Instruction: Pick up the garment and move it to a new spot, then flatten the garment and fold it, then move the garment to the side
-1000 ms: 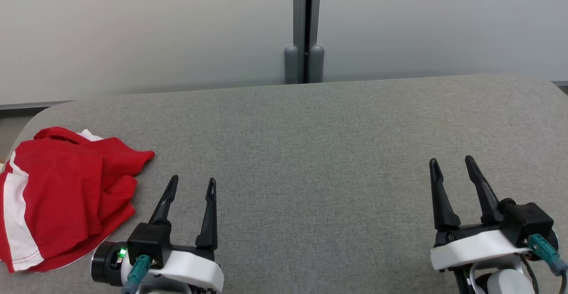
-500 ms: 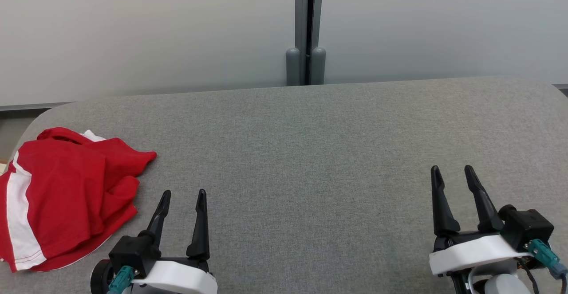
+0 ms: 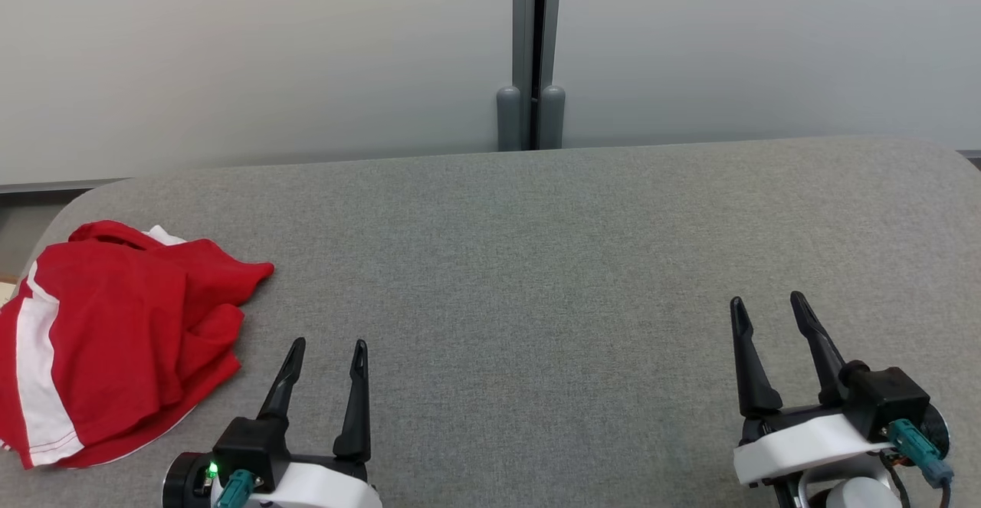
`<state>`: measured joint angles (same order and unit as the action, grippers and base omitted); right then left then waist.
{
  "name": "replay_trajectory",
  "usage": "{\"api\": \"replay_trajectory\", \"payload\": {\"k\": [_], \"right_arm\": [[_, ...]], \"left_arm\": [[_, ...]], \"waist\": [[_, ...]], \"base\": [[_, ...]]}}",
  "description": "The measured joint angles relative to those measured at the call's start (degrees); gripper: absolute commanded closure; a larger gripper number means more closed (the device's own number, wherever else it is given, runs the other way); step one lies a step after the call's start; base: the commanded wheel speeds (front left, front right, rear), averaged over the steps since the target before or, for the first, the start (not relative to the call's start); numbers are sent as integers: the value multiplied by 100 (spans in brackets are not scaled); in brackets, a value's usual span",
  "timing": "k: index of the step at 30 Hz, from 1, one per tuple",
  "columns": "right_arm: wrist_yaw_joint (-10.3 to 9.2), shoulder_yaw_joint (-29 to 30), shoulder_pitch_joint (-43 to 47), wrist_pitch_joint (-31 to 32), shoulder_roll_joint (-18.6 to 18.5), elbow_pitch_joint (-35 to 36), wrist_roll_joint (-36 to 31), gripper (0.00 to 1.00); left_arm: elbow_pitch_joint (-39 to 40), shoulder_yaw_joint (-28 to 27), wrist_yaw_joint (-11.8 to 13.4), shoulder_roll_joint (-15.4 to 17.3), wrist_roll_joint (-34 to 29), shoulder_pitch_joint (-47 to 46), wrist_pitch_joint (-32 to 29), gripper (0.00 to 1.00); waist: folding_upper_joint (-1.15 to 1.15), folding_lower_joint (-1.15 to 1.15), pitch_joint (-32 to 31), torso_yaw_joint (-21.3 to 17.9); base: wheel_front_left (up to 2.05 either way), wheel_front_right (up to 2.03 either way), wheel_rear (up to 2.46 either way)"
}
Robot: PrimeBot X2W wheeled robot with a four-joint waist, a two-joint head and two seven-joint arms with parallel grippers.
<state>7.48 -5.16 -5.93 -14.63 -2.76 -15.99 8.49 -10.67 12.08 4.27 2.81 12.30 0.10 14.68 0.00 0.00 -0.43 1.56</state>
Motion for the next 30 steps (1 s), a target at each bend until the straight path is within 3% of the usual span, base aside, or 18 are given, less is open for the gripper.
{"api": "replay_trajectory", "payload": {"k": [30], "right_arm": [[0,40,-23,-47,0,-81,-22,0]], "left_arm": [[-43,41,53,0,-40,-5,42,0]], "waist": [[0,0,69,32]], "base": [[0,0,0]]}}
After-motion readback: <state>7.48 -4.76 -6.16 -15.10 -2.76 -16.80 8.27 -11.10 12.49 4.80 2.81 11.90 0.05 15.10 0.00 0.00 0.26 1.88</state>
